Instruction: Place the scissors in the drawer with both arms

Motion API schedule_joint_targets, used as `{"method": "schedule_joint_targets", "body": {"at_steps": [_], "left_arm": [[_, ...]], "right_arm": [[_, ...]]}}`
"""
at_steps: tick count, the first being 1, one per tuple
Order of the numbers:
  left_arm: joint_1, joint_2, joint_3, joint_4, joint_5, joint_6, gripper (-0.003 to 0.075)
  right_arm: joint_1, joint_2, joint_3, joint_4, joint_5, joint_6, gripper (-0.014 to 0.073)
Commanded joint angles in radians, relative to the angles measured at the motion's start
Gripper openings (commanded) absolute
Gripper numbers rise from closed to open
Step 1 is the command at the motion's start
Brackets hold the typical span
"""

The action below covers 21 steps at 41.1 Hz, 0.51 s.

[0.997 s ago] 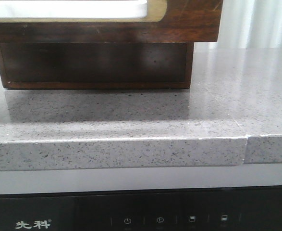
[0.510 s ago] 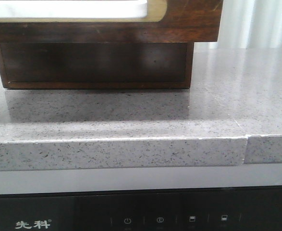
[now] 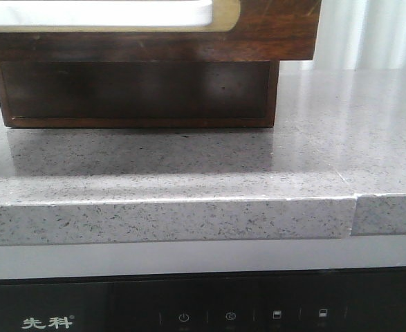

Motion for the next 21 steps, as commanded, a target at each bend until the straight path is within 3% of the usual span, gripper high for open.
{"method": "schedule_joint_targets", "body": {"at_steps": [1,8,11,21], "left_arm": [[0.001,-0.018,0.024,-0.006,-0.084,-0.004,-0.002],[0.001,-0.018,0.024,-0.006,-0.084,-0.004,-0.002],[0.001,-0.018,0.024,-0.006,-0.084,-0.004,-0.002],[0.001,-0.018,0.024,-0.006,-0.084,-0.004,-0.002]], "right_arm": [[-0.009,0.005,-0.018,0.0,-0.07,-0.002,-0.0068],[-0.013,-0.006,0.003,-0.011,-0.092,-0.003,-0.0068],[-0.063,-0.037,0.067,-0.019,-0.158,-0.003,-0.0068],[-0.332,-0.253,0.469,-0.045,-0.652,-0.003,-0.0068]]}}
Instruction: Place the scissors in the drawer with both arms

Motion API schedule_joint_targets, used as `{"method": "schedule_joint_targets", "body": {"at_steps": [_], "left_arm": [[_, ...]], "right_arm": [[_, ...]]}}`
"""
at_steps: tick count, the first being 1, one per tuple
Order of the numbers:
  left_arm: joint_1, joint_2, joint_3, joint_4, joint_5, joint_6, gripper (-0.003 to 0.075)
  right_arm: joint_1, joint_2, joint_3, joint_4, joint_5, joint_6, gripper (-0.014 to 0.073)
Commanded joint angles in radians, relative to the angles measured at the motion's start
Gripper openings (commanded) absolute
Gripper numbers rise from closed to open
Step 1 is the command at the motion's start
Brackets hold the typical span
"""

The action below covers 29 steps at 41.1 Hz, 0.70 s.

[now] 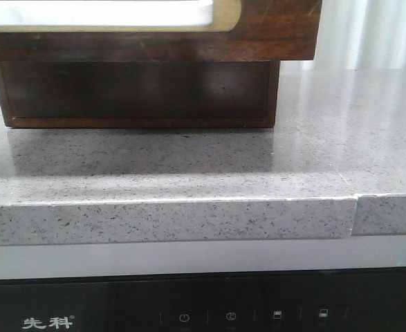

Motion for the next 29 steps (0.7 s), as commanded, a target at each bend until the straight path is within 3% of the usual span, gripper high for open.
{"method": "schedule_joint_targets", "body": {"at_steps": [1,11,21,29], "left_arm": [[0.001,-0.018,0.024,-0.006,-0.084,-0.004,-0.002],[0.001,-0.018,0.024,-0.006,-0.084,-0.004,-0.002],[0.001,-0.018,0.024,-0.006,-0.084,-0.004,-0.002],[0.001,-0.018,0.024,-0.006,-0.084,-0.004,-0.002]], "right_arm": [[-0.095,-0.072,0.136,-0.017,-0.29,-0.003,-0.0068],[-0.286,-0.263,0.522,-0.017,-0.604,-0.003,-0.0068],[-0.348,-0.321,0.711,-0.017,-0.664,-0.003,-0.0068],[-0.323,-0.32,0.723,-0.017,-0.66,-0.003,-0.0068]]}}
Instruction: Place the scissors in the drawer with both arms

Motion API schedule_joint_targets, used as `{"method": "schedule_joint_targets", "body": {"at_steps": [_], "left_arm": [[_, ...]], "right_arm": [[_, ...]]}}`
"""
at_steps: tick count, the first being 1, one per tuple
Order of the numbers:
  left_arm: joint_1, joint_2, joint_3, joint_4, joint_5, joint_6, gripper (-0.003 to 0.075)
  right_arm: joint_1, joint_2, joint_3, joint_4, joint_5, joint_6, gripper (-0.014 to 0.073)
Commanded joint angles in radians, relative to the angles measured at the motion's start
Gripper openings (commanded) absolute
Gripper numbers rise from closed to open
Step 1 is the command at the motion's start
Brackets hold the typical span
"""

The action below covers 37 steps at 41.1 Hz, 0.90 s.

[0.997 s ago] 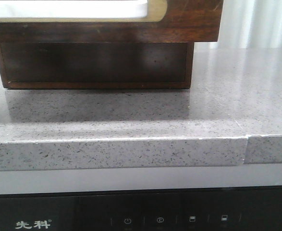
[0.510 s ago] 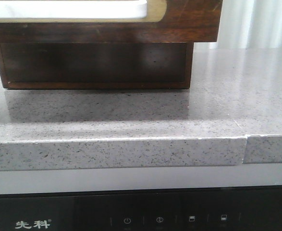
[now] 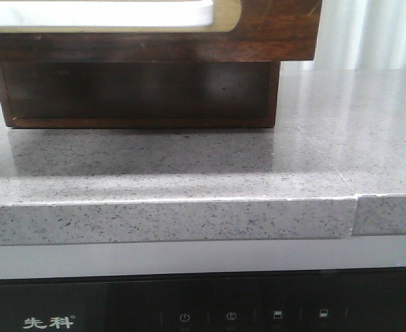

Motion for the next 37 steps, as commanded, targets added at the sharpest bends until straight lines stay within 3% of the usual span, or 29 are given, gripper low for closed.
{"method": "schedule_joint_targets", "body": {"at_steps": [1,14,25,37], "left_arm": [[0.001,-0.018,0.024,-0.006,-0.084,-0.004,-0.002],[0.001,-0.018,0.024,-0.006,-0.084,-0.004,-0.002],[0.001,-0.018,0.024,-0.006,-0.084,-0.004,-0.002],[0.001,-0.018,0.024,-0.006,-0.084,-0.004,-0.002]], "right_arm": [[0.006,-0.017,0.002,-0.011,-0.097,-0.003,-0.0068],[0.006,-0.017,0.002,-0.011,-0.106,0.001,-0.0068],[-0.009,-0.017,0.002,-0.081,-0.121,0.172,-0.0068],[-0.009,-0.017,0.002,-0.088,-0.126,0.177,-0.0068]]}}
